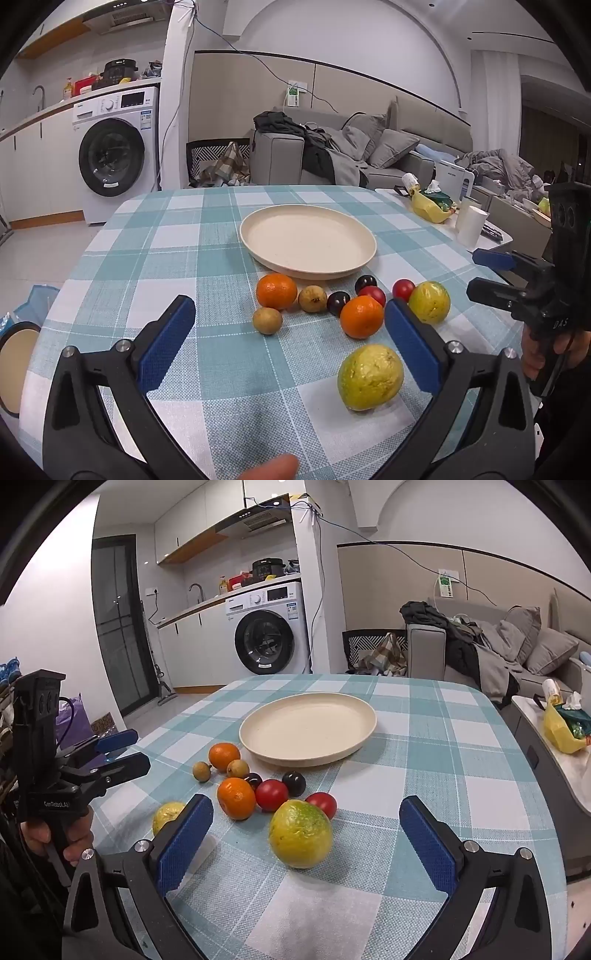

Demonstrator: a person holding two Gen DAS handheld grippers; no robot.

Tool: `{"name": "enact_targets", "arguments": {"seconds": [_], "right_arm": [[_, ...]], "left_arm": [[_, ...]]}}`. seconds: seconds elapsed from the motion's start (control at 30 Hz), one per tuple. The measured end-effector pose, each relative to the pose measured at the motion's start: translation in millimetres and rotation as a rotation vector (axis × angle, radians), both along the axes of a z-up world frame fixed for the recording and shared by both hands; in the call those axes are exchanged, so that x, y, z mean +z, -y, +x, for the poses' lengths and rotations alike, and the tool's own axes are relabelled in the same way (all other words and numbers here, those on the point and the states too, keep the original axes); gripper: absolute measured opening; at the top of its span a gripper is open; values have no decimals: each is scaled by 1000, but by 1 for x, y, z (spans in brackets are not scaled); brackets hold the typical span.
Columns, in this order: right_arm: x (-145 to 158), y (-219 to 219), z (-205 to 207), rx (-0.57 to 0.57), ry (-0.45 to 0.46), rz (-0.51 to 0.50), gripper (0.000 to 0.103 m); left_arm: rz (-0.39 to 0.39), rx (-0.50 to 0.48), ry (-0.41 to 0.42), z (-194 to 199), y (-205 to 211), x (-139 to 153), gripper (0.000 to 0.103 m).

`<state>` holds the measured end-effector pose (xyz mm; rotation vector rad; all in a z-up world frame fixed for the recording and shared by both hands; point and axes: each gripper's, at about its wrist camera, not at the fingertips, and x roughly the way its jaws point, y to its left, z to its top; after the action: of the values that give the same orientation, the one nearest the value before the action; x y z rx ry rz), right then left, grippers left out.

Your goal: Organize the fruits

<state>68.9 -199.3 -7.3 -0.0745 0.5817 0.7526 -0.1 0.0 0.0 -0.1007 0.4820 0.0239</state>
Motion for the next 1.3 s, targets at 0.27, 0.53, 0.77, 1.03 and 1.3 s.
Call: {"name": "enact_targets", "arguments": {"seconds": [0.27, 0.53, 0.77, 1.03, 1.3], "right_arm": [[0, -1, 0, -1, -8, 8, 103], [1, -3, 1, 1, -6, 0, 103], [-6, -2, -5, 3, -6, -8, 103], [-2, -3, 0, 1, -12, -12, 103], [-2, -3, 0, 2, -12, -14, 103]], "left_arm": [[-16, -2, -6, 0, 0, 0, 102], [-9, -3, -6, 0, 0, 0, 102], [-3, -8, -6, 1, -1, -1, 102], [0, -8, -6, 2, 0, -1, 102], [2, -8, -7, 2, 0, -1, 102]]}}
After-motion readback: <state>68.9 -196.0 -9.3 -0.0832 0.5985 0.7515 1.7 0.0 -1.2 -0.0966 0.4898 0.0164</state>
